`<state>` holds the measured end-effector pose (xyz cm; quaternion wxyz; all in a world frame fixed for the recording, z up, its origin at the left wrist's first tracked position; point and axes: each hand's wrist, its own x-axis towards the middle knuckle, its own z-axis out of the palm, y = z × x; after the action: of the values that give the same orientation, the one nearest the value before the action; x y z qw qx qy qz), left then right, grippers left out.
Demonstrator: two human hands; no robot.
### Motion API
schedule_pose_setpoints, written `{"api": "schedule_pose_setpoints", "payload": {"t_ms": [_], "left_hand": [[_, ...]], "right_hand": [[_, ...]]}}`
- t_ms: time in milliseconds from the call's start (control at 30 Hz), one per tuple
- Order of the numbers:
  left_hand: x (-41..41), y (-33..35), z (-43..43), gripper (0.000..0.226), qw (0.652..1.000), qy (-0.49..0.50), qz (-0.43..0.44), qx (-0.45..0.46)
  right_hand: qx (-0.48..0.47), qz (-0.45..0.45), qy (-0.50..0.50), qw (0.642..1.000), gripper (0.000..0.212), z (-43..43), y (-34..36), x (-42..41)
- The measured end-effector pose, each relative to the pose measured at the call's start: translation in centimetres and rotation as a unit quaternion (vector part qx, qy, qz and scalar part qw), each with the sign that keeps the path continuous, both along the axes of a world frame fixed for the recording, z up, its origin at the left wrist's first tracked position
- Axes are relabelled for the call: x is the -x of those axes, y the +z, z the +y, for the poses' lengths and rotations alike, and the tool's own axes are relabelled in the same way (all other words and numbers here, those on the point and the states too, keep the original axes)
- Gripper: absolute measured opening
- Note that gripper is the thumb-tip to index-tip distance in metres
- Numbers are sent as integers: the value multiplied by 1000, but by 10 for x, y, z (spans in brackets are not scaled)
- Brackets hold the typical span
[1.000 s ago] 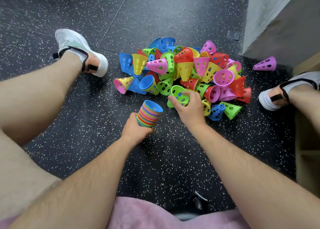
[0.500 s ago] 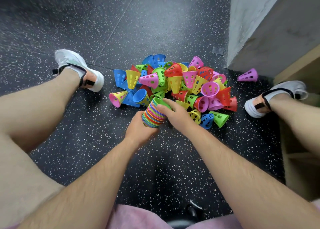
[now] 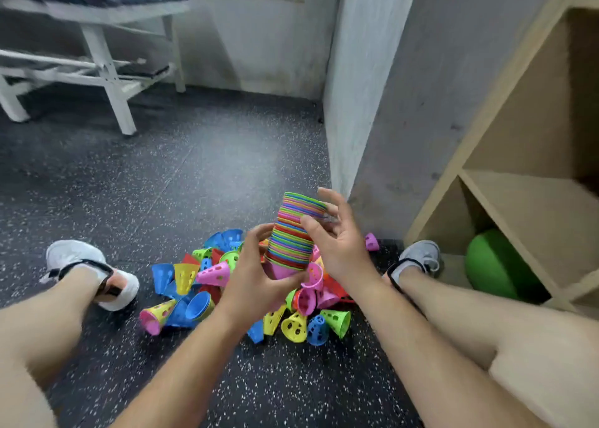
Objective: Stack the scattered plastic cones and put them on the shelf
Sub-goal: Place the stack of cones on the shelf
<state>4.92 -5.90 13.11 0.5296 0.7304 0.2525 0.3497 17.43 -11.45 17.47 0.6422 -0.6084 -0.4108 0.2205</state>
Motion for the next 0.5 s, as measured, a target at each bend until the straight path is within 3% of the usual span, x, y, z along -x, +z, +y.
{"api": "schedule_pose_setpoints", "payload": {"t_ms": [100, 233, 333, 500], "left_hand": [[-39, 17, 9, 91, 1000, -19, -5, -8], [-84, 69, 29, 90, 994, -49, -88, -43], [-119, 113, 49, 86, 988, -58, -97, -101], [-179, 172, 81, 69, 981, -90, -160, -63]], "right_hand": [[-9, -41, -81, 996, 35, -21, 25, -52], [-82, -89, -122, 985, 30, -26, 73, -92], [-112, -138, -169, 970, 38, -25, 103, -121], [-82, -264, -258, 926, 61, -18, 148, -176]]}}
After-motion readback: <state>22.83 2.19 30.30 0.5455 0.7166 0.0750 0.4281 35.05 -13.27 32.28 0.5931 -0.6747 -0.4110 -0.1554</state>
